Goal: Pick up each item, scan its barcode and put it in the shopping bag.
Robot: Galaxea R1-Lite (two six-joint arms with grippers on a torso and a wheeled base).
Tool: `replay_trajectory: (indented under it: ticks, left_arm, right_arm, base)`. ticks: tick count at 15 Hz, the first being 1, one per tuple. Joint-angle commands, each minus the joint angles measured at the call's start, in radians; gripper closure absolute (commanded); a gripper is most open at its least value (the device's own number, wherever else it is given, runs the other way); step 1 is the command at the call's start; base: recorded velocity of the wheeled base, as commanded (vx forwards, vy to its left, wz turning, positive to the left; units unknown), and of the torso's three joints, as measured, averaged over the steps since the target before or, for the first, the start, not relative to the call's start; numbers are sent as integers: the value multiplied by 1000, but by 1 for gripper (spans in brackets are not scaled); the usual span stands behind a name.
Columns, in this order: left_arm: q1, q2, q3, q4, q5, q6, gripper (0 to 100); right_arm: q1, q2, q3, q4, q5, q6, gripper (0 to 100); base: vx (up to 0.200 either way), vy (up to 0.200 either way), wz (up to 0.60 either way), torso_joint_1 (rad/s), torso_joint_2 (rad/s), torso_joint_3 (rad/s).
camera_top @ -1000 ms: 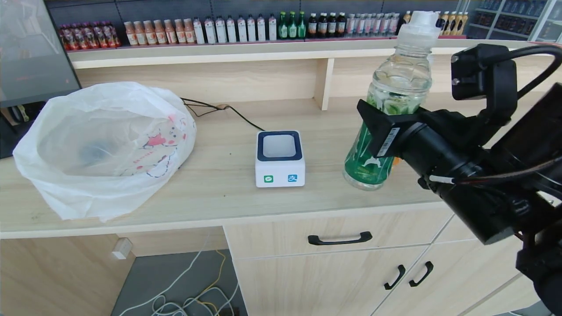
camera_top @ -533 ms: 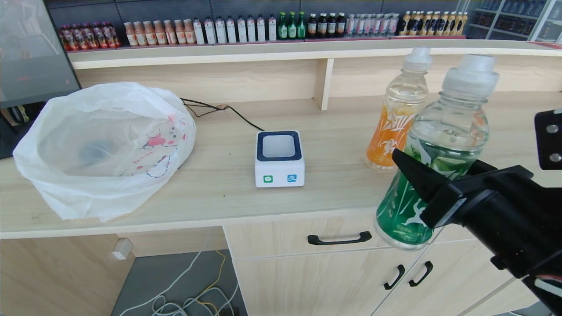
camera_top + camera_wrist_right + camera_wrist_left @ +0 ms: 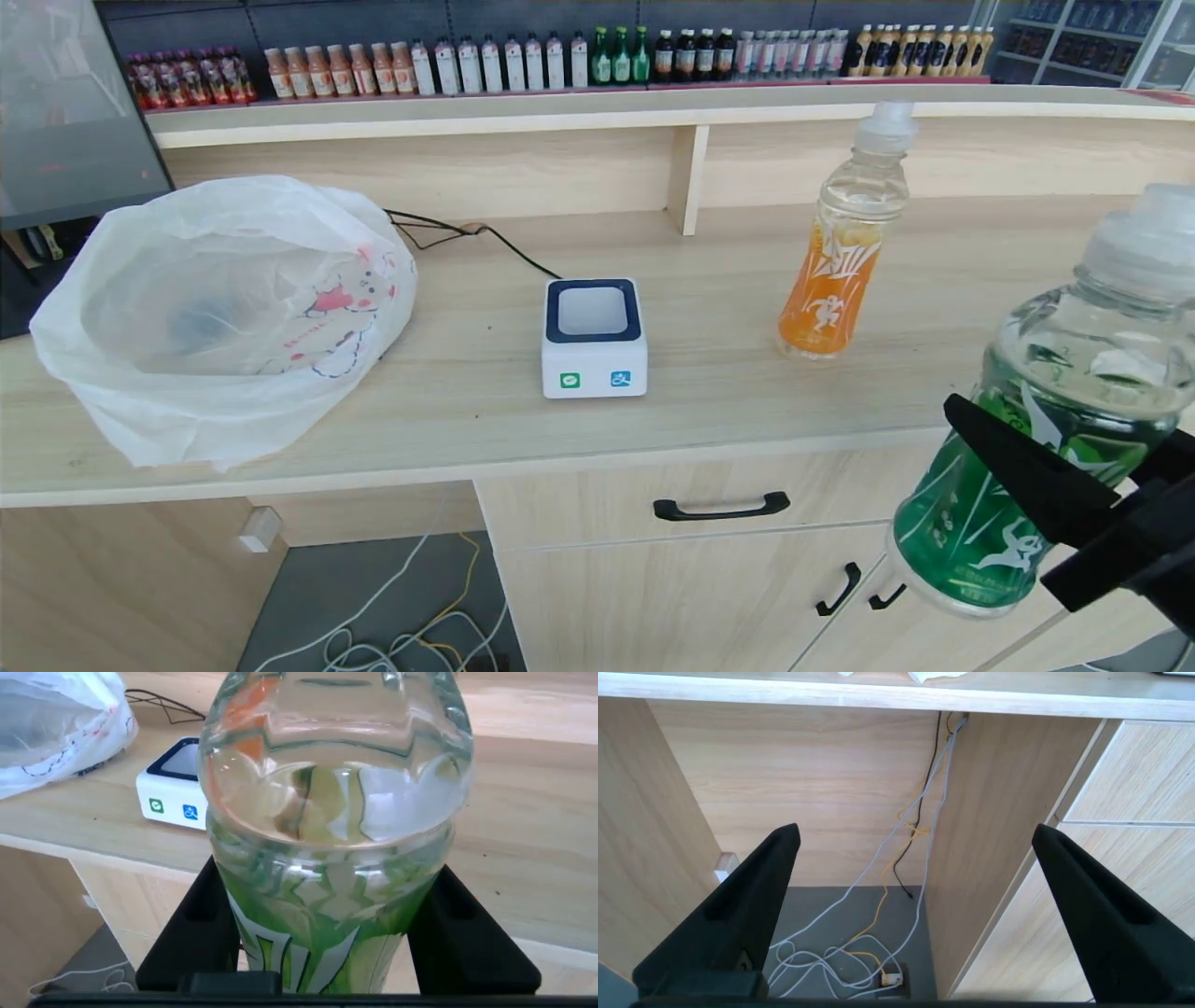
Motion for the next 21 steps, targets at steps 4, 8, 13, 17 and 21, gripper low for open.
replay_trajectory:
  ticks: [4, 8, 13, 17, 21]
  left_arm:
    - [-1, 0, 0, 0, 0, 1, 0]
    - [-1, 0, 0, 0, 0, 1, 0]
    - [-1, 0, 0, 0, 0, 0, 0]
    - [-1, 0, 0, 0, 0, 0, 0]
    - [-1, 0, 0, 0, 0, 1, 0]
  right_arm:
    - [139, -5, 3, 3, 10, -154, 100]
    - [241, 61, 7, 6, 12, -286, 100]
    - [263, 123, -30, 6, 124, -469, 100]
    - [260, 186, -54, 6, 196, -543, 100]
    - [241, 255, -106, 0, 338, -679, 100]
  base:
    - [0, 0, 0, 0, 0, 0]
    - [0, 0, 0, 0, 0, 0]
    - [0, 0, 0, 0, 0, 0]
    - [0, 0, 0, 0, 0, 0]
    - [0, 0, 0, 0, 0, 0]
